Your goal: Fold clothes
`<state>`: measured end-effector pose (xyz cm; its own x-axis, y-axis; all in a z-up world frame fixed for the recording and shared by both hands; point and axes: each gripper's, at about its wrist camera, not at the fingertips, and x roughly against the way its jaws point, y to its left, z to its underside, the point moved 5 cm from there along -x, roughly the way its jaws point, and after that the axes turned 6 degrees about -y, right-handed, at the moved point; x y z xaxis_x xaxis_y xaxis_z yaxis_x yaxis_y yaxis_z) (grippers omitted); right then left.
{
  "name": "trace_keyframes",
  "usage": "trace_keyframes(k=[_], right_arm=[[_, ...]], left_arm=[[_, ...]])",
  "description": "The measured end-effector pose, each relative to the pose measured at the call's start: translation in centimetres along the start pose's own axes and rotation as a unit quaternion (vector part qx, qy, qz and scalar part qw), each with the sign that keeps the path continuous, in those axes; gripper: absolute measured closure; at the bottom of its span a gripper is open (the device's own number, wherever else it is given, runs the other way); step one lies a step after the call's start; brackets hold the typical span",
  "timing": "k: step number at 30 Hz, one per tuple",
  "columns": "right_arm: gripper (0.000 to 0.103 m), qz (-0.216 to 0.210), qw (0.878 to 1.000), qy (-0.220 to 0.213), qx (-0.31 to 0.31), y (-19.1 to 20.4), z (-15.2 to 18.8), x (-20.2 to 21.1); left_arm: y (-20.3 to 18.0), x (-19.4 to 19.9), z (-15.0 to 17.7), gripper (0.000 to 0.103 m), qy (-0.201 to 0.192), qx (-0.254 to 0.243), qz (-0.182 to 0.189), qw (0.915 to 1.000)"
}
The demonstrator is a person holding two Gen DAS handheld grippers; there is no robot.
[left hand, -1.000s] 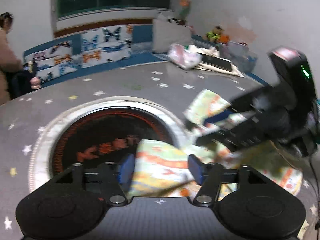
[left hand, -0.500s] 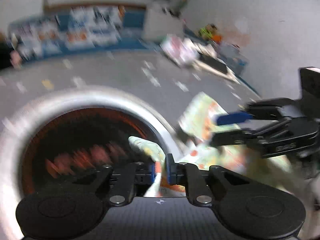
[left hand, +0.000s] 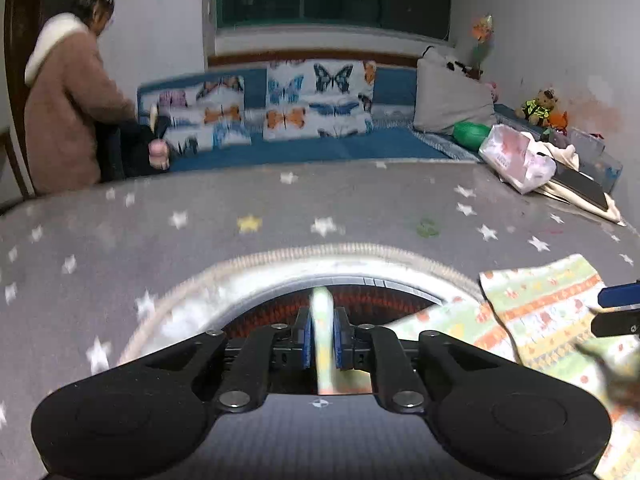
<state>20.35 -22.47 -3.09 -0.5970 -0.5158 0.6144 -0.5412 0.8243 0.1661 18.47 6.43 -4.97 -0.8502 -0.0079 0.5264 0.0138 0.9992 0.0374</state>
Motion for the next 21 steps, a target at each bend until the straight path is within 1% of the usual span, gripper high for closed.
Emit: trace_keyframes(k=[3,5,7,8,9,11,12,14,15,16,18,19,20,21], right_arm=[[0.052,0.013,1.0,0.012,0.006,-0.3,0.0,-1.4],[0.052,0.024,1.0,0.016,0.014,-0.3,0.0,-2.0],[0.052,0.031,0.999,0.016,0.028,-0.1,0.1,-2.3],[0.051,0.033,0.999,0.016,0.033,-0.1,0.1,-2.4],[0.051,0.034,0.999,0.016,0.035,-0.1,0.1,-2.5],[0.05,0.038,0.998,0.014,0.043,-0.2,0.1,-2.6],[0.05,0.039,0.998,0.014,0.044,-0.2,0.0,-2.7],[0.049,0.042,0.998,0.012,0.043,-0.4,-0.2,-3.0],[0.049,0.044,0.998,0.012,0.043,-0.4,-0.3,-3.1],[0.048,0.046,0.998,0.011,0.044,-0.4,-0.4,-3.3],[0.048,0.049,0.998,0.012,0.044,-0.4,-0.5,-3.4],[0.048,0.05,0.998,0.012,0.044,-0.4,-0.6,-3.4],[0.048,0.05,0.998,0.013,0.043,-0.4,-0.6,-3.4],[0.048,0.05,0.998,0.013,0.042,-0.4,-0.5,-3.2]], left_arm=[[-0.1,-1.5,-0.9,0.092,0.001,-0.019,-0.002,0.9998],[0.3,-2.3,-1.1,0.092,0.014,-0.011,0.001,0.9998],[1.1,-2.7,-1.0,0.091,0.031,0.011,0.007,0.9994],[1.5,-2.3,-0.9,0.083,0.032,0.02,0.012,0.9992],[1.8,-1.8,-0.7,0.058,0.031,0.024,0.014,0.9991],[2.0,-0.8,-0.5,0.032,0.025,0.023,0.008,0.9994],[2.0,-0.2,-0.4,0.022,0.021,0.022,0.005,0.9995],[1.8,0.1,0.1,0.021,0.027,0.015,0.006,0.9995],[1.6,-0.1,0.4,0.023,0.036,0.009,0.006,0.9993],[1.3,-0.3,0.7,0.027,0.044,0.002,0.006,0.999],[0.9,-0.9,1.4,0.055,0.062,-0.008,0.008,0.998],[0.8,-1.2,1.6,0.06,0.07,-0.007,0.01,0.9974],[0.8,-1.4,1.7,0.062,0.07,-0.008,0.008,0.9975],[0.7,-1.4,1.7,0.074,0.067,-0.011,0.006,0.9977]])
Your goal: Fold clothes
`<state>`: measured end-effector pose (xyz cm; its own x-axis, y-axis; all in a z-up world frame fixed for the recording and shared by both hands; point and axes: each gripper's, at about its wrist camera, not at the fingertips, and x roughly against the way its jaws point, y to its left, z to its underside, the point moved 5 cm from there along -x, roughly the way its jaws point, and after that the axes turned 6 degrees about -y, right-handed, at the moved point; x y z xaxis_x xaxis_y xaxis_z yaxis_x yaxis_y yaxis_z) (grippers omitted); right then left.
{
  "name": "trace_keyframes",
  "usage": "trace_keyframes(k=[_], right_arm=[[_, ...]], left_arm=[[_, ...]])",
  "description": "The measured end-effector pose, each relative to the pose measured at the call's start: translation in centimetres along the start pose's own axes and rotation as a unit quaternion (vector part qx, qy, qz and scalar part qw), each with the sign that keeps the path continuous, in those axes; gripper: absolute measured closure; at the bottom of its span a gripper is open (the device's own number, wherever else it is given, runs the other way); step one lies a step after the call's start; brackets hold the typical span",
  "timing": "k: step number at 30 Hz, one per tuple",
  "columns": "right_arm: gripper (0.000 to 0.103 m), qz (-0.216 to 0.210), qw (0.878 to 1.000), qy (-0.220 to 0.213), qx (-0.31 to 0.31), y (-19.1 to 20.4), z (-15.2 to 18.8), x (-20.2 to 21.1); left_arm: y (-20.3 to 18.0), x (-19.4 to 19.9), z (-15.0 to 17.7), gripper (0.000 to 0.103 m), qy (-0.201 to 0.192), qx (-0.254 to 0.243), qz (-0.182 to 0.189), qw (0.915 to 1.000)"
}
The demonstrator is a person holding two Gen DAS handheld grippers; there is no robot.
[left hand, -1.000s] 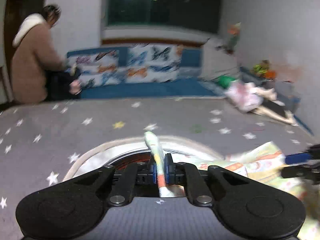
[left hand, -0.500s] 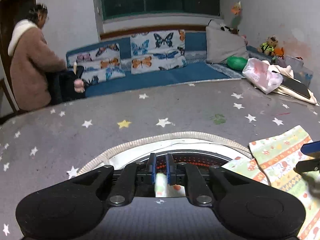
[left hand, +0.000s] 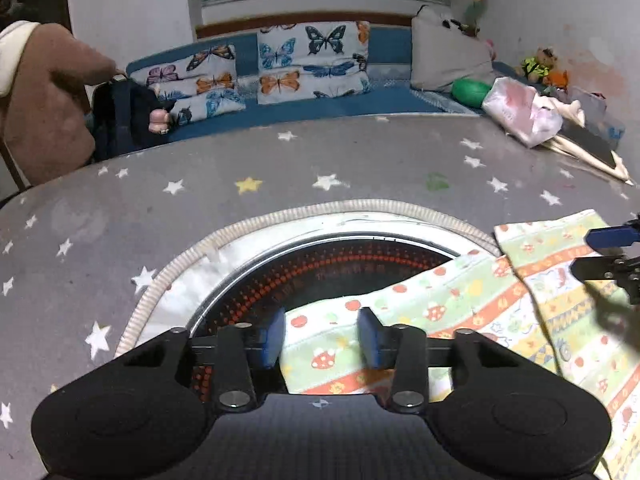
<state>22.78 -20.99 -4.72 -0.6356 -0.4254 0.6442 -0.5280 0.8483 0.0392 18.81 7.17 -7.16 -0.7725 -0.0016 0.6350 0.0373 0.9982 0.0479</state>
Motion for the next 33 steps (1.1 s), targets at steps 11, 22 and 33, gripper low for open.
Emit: trace_keyframes(k=[11,22,33], right_arm=[[0.038,0.003,1.0,-0.005,0.018,0.3,0.4,0.1],[0.036,0.006,1.0,-0.005,0.005,0.5,0.2,2.0],[0.019,-0.053,0.996,0.004,0.074,7.0,5.9,9.8]], left_arm=[[0.1,-3.4,-2.2,0.101,-0.006,-0.009,-0.037,0.9992],[-1.7,3.3,-1.6,0.054,-0.02,-0.007,0.007,0.9997],[-3.8,12.9,5.4,0.034,-0.031,-0.021,0.019,0.9991]])
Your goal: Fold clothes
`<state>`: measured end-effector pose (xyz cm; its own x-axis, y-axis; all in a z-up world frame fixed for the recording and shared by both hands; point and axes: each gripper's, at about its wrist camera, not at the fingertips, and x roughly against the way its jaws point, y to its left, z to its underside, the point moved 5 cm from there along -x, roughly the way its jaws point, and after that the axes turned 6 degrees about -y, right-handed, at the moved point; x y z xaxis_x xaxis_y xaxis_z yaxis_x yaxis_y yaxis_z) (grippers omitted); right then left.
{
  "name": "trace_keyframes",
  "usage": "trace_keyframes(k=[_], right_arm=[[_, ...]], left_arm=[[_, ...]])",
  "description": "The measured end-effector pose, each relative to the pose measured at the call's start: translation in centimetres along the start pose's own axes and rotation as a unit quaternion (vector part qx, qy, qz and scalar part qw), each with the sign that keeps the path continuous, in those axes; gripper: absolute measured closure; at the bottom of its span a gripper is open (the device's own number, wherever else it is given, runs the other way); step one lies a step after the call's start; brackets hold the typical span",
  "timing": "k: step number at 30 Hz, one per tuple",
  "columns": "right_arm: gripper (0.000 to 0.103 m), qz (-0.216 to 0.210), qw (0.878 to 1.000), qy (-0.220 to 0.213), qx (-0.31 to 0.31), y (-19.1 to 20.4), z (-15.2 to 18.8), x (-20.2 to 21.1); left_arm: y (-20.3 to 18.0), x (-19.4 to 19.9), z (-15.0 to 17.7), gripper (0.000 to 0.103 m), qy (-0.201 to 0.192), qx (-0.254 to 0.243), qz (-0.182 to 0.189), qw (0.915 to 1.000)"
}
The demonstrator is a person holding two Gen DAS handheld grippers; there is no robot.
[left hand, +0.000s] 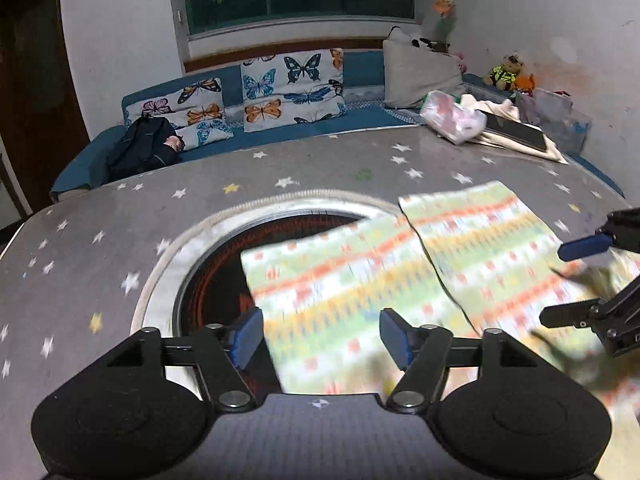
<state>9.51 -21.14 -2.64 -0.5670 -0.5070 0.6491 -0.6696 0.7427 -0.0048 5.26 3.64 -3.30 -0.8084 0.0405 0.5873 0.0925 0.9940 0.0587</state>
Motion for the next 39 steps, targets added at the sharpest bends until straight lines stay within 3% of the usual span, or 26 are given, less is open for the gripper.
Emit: trace_keyframes(k=[5,18,22,26,31,34,36,39], right_arm=[[0.01,-0.003,1.0,-0.002,0.007,2.1,2.2,2.1],[0.007,0.004,1.0,-0.002,-0.013,3.3,5.6,3.5],[0.002,0.006,1.0,-0.003,-0.018,3.1,6.1,3.7],[0.0,0.011,1.0,-0.01,-0.023,3.0,6.4,3.8],[0.0,0.016,0.999,-0.021,-0.026,3.1,6.6,3.8],[0.0,0.017,0.999,-0.024,-0.026,3.2,6.7,3.9],[0.0,0.017,0.999,-0.026,-0.026,3.2,6.8,3.9],[0.0,0.017,0.999,-0.03,-0.026,3.2,6.8,4.0]], left_arm=[[-0.1,2.8,3.5,0.034,0.006,0.014,0.001,0.9999],[1.5,5.0,7.8,0.032,0.023,0.055,-0.017,0.9981],[3.5,6.9,8.1,0.032,0.008,0.071,-0.047,0.9963],[5.7,7.4,8.9,0.032,0.02,0.085,-0.082,0.9928],[6.1,7.0,9.8,0.034,0.036,0.081,-0.084,0.9925],[5.8,7.0,9.6,0.053,0.031,0.064,-0.087,0.9937],[6.3,7.2,9.5,0.075,0.031,0.073,-0.08,0.9937],[8.4,8.2,9.4,0.088,0.027,0.107,-0.085,0.9903]])
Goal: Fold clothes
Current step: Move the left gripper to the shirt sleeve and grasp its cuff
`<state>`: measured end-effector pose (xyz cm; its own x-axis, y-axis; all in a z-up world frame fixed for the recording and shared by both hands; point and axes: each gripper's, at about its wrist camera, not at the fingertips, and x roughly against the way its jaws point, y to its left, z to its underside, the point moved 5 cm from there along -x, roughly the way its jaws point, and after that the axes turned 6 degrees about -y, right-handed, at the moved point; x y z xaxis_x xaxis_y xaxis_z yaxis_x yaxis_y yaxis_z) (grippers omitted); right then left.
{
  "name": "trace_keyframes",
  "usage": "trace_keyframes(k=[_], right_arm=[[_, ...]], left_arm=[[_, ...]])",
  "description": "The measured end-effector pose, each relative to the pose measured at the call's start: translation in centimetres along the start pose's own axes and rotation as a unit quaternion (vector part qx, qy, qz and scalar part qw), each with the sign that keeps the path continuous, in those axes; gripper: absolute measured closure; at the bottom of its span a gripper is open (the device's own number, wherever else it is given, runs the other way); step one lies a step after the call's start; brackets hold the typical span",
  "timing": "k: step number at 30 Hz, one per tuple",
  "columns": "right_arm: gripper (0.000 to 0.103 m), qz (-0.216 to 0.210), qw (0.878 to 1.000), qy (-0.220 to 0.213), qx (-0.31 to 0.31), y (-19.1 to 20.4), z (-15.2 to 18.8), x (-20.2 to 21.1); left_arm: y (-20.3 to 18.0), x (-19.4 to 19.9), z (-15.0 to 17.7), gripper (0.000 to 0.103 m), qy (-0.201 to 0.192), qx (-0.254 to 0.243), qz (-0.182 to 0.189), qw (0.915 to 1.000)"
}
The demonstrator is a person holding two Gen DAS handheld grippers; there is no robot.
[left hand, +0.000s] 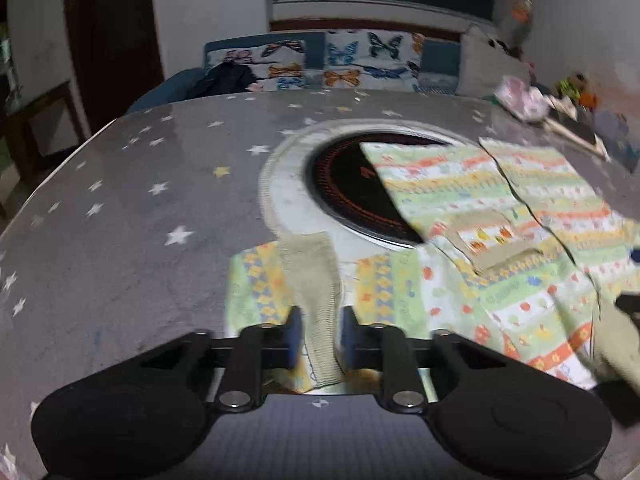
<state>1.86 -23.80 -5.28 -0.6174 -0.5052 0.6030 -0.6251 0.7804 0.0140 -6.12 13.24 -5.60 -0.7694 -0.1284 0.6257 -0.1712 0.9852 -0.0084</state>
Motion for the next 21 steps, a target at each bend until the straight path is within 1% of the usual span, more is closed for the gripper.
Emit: trace_keyframes(k=[3,4,9,11,12,14,17,18,20,21], right_arm=[[0.0,0.0,1.0,-0.005,0.0,0.0,0.1,0.0],[0.0,0.001,1.0,-0.007,0.0,0.0,0.1,0.0],[0.0,0.004,1.0,-0.016,-0.001,0.1,0.3,0.2],[0.0,0.006,1.0,-0.015,-0.002,0.2,0.3,0.2],[0.0,0.007,1.0,-0.013,-0.003,0.2,0.2,0.2],[0.0,0.01,1.0,-0.01,-0.004,0.3,0.1,0.1],[0.0,0.013,1.0,-0.006,-0.006,0.3,0.0,0.0],[0.0,0.014,1.0,-0.007,-0.007,0.3,0.0,-0.1],[0.0,0.015,1.0,-0.008,-0.008,0.4,0.0,-0.1],[0.0,0.015,1.0,-0.008,-0.008,0.4,0.0,-0.1]], left_arm=[[2.9,1.0,-0.3,0.094,-0.01,0.021,-0.038,0.999],[4.0,1.4,-0.3,0.094,-0.015,0.027,-0.054,0.9981],[8.8,2.7,0.2,0.098,-0.022,0.052,-0.127,0.9903],[10.2,2.7,0.9,0.099,-0.014,0.067,-0.139,0.9879],[10.6,2.6,1.3,0.102,-0.008,0.071,-0.145,0.9869],[11.3,2.4,1.9,0.102,-0.002,0.07,-0.164,0.9839],[12.5,2.3,2.1,0.103,0.0,0.087,-0.177,0.9803],[12.7,2.4,2.0,0.102,-0.002,0.094,-0.172,0.9806],[12.8,2.6,1.6,0.101,-0.009,0.112,-0.147,0.9829],[12.6,2.8,1.4,0.098,-0.013,0.111,-0.137,0.9842]])
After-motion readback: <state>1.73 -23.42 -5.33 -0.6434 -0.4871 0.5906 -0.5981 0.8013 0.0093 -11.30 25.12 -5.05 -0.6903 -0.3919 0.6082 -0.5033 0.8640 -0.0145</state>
